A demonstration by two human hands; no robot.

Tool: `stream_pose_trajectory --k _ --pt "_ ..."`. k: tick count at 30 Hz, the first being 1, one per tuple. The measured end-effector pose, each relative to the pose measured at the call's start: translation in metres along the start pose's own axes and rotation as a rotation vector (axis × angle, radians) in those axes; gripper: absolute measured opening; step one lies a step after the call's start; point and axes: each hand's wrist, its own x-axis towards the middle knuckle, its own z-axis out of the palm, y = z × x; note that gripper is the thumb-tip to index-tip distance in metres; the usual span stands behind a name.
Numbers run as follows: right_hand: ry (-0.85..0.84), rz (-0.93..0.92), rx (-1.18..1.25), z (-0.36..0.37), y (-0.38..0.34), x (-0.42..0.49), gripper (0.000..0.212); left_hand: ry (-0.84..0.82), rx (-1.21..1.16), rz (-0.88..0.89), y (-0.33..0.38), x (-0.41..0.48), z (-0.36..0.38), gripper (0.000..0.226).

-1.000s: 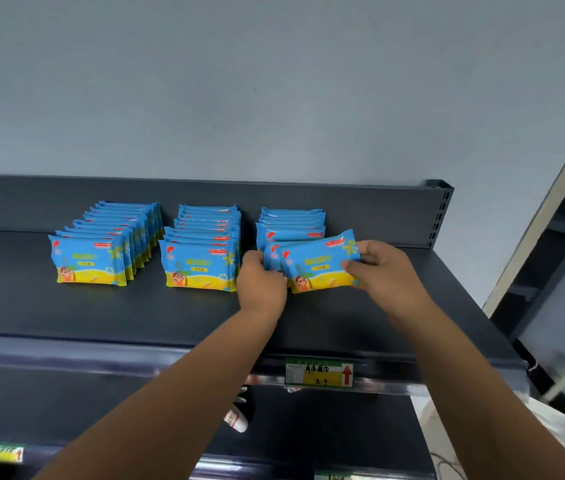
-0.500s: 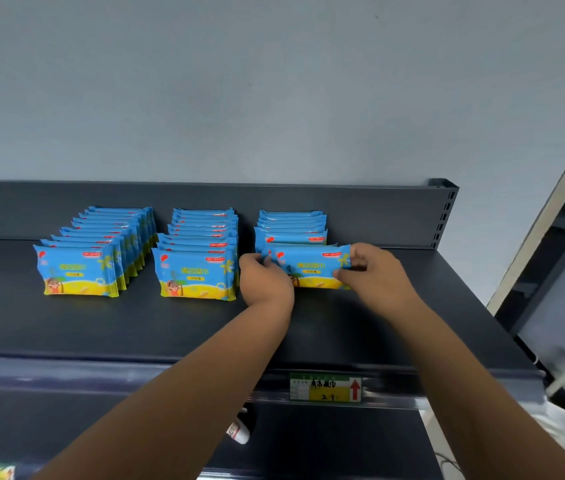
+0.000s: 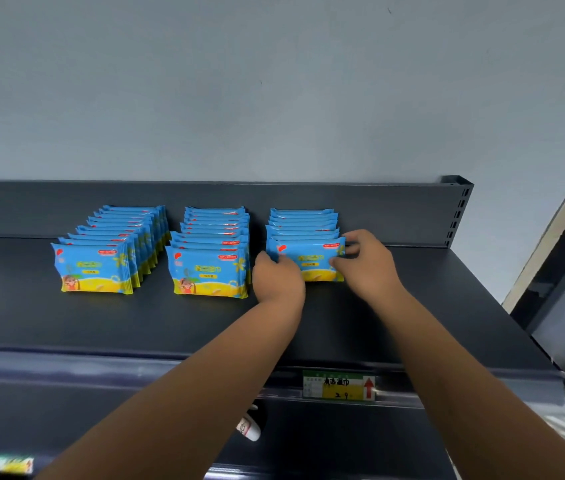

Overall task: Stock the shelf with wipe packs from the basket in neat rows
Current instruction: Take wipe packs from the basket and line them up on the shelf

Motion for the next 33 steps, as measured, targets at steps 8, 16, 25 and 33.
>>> stream_pose_trajectory --k 8,16,25,33 --pt "0.004 0.009 -0.003 0.007 0.0 -0.005 0.023 0.02 0.051 0.017 0.001 -0.005 -0.002 0.029" --pt "0.017 0.041 -0.039 0.012 0.0 -0.006 0.03 0.013 -0.028 -0.041 0.005 -0.008 -0.006 0.04" --pt "0.205 0.03 -0.181 0.009 -0.015 -0.041 0.049 -0.113 -0.266 -0.188 0.016 -0.043 -0.019 0.029" --pt "0.18 -0.372 -0.166 0.02 -0.029 -0.104 0.051 -0.097 0.525 0.755 -0.002 -0.061 -0.098 0.041"
